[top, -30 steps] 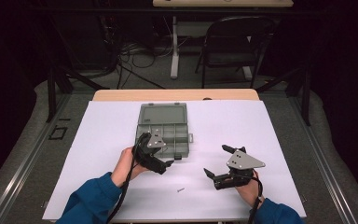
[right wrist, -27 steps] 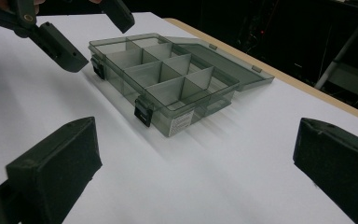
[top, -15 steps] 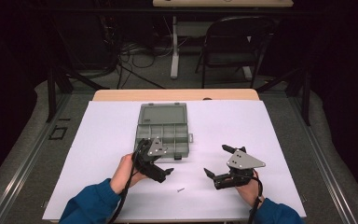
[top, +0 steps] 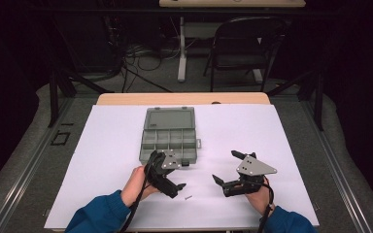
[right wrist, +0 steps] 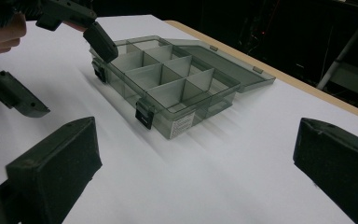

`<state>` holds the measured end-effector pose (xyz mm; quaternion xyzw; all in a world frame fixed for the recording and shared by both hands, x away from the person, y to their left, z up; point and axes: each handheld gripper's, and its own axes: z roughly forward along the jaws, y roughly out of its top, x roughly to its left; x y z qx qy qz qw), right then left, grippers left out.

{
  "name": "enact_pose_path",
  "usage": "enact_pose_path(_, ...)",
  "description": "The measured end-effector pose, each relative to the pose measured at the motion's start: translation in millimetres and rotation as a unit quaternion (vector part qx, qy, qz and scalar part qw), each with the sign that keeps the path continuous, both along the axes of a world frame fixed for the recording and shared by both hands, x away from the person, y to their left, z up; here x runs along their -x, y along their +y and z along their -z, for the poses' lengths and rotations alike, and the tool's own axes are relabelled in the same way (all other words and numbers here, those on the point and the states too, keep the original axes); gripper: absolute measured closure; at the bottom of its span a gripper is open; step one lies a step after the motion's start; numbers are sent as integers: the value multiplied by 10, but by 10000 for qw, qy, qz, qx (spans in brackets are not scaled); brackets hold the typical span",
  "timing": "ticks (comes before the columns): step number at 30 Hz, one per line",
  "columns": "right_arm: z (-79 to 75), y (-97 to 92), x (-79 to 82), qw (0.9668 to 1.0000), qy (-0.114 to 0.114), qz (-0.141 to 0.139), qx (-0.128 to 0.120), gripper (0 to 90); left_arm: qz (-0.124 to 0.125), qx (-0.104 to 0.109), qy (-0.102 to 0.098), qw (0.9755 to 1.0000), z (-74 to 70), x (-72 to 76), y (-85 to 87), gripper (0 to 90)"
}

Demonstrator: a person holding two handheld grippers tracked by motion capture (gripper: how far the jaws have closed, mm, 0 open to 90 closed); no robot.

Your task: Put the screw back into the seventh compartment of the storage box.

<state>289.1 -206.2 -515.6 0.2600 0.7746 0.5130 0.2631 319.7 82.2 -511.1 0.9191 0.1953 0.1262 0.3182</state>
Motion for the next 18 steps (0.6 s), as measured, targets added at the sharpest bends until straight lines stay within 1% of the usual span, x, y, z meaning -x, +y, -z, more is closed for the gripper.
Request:
enact_pose_path(2,3,4,-3,10000,-5,18,-24,0,59,-27,26,10000,3,10,-7,0)
enact_pose_path(3,3,4,-6,10000,7,0,-22,0,48,8,23,10000,10,18,-13,0)
enact_pose_path(4,16,19,-14,9999,-80,34,-101,0,81,-25,34,10000,15,21,-18,0)
enact_pose_path(5,4,9,-2,10000,-15,57,-12,0,94,-52,23,9999,22,22,-23,0)
enact_pose_path(10,8,11,-10,10000,-23,42,2,0,145,-81,61,9998,78,43,-66,0)
enact_pose_path(13,12,12,-13,10000,-46,29,-28,0,223,-115,118,9996,107,55,-103,0)
enact_pose_path(14,8,7,-9,10000,-11,19,-9,0,236,-116,132,9996,116,57,-110,0)
enact_pose_path(18,-2,2,-1,10000,-4,27,16,0,310,-164,211,9992,159,75,-148,0)
